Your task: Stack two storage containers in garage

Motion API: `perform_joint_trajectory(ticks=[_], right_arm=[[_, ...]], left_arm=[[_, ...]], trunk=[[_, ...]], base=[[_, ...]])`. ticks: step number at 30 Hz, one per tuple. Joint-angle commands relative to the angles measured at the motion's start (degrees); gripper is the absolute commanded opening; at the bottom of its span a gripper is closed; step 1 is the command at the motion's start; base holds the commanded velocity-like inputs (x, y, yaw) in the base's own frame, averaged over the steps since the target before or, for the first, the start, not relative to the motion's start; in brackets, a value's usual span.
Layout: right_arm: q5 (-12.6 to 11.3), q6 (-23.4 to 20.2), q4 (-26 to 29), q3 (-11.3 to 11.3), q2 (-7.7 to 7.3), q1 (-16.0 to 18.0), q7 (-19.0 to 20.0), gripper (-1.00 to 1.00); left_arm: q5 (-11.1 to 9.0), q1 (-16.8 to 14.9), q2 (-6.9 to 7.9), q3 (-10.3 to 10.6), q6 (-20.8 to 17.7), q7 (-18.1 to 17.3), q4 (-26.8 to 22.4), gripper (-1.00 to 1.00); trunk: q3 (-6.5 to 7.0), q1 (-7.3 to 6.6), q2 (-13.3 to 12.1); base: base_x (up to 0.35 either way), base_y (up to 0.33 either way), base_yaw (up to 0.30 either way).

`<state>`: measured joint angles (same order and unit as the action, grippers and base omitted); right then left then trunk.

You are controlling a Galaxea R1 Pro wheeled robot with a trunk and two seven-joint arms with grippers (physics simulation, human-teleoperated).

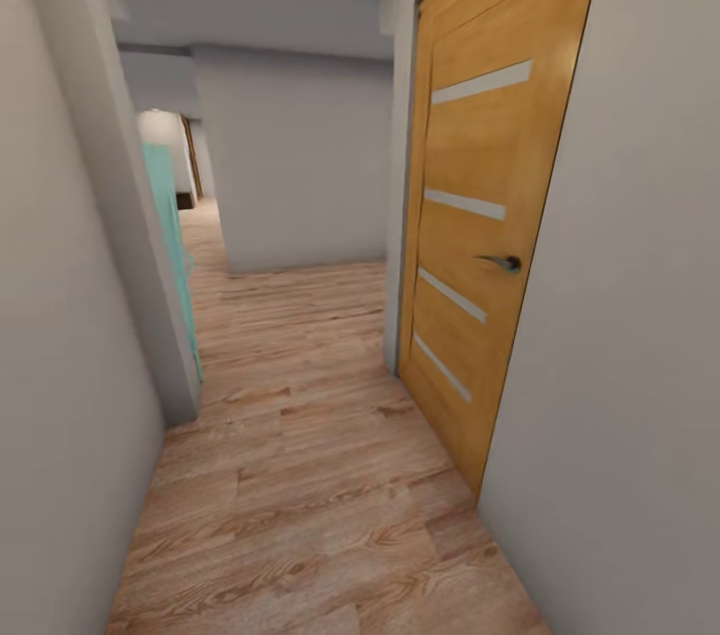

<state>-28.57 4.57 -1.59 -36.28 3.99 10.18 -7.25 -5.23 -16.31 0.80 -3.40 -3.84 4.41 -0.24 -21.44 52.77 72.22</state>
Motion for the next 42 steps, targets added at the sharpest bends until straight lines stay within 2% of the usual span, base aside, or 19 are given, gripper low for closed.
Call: perform_joint_trajectory(ticks=[1, 27, 42], right_arm=[[-0.5, 0.3, -0.2, -0.5, 0.05, 0.1, 0.0, 1.0], [-0.6, 0.4, -0.2, -0.5, 0.05, 0.0, -0.1, 1.0], [-0.6, 0.3, -0.2, -0.5, 0.05, 0.1, -0.1, 1.0]], left_arm=[[-0.5, 0.0, 0.0, -0.3, -0.2, 0.1, 0.0, 1.0], [-0.5, 0.0, -0.09, -0.3, -0.2, 0.0, 0.0, 1.0], [-0.5, 0.0, -0.09, -0.3, -0.2, 0.0, 0.0, 1.0]], trunk=[[-0.06, 0.03, 0.0], [-0.06, 0.03, 0.0], [-0.06, 0.03, 0.0]], base=[[0.322, 0.0, 0.029], [0.322, 0.0, 0.004], [0.322, 0.0, 0.246]])
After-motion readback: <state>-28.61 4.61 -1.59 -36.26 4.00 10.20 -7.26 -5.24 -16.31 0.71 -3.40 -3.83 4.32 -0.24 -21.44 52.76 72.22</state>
